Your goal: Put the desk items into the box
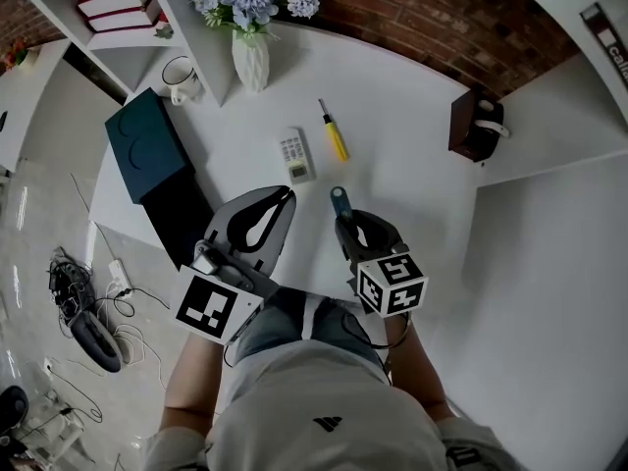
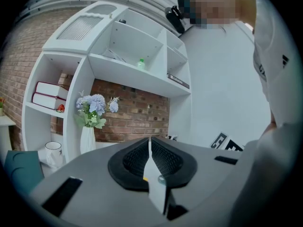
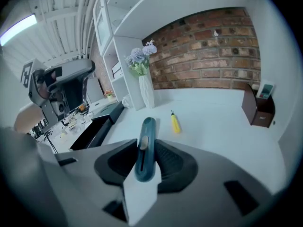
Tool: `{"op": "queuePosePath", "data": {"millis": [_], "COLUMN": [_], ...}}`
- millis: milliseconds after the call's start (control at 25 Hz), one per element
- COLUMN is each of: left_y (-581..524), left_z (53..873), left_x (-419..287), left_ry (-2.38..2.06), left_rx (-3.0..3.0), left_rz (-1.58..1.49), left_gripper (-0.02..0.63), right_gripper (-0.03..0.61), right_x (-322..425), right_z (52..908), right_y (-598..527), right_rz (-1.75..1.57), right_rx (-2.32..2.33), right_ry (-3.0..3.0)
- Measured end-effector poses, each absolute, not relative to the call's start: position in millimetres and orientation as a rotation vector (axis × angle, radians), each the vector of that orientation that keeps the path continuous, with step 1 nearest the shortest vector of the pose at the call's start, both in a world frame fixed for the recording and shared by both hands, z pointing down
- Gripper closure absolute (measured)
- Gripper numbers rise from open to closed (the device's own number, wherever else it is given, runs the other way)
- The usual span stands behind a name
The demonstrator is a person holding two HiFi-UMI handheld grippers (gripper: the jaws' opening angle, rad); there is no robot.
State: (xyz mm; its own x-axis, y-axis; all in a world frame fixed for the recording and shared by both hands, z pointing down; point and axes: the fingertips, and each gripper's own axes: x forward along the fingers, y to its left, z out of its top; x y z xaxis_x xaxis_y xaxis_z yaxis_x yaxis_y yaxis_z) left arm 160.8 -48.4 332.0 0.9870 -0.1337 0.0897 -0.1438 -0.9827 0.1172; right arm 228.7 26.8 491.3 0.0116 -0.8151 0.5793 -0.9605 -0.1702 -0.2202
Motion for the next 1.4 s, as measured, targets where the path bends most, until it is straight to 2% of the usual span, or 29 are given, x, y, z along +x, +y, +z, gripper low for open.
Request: {"op": "queuePosePath", "data": {"millis": [680, 1400], "left_y": [4.4, 68.5], "left_z": [306.8, 306.8], "left_x": [102.7, -10.0], "left_ry": [-0.589, -1.097], "left_rx": [3.010, 2.858], "left_rz": [0.054, 0.004], "left_gripper": [0.600, 0.600], "right_gripper": [0.451, 0.451], "right_x": [186.8, 78.1], "right_z": [412.8, 385.4], "right_y": [39.5, 54.8], "right_rz": [0.647, 0.499], "right_rx": [1.869, 1.472], "right_ry": [-2.198, -2.497]}}
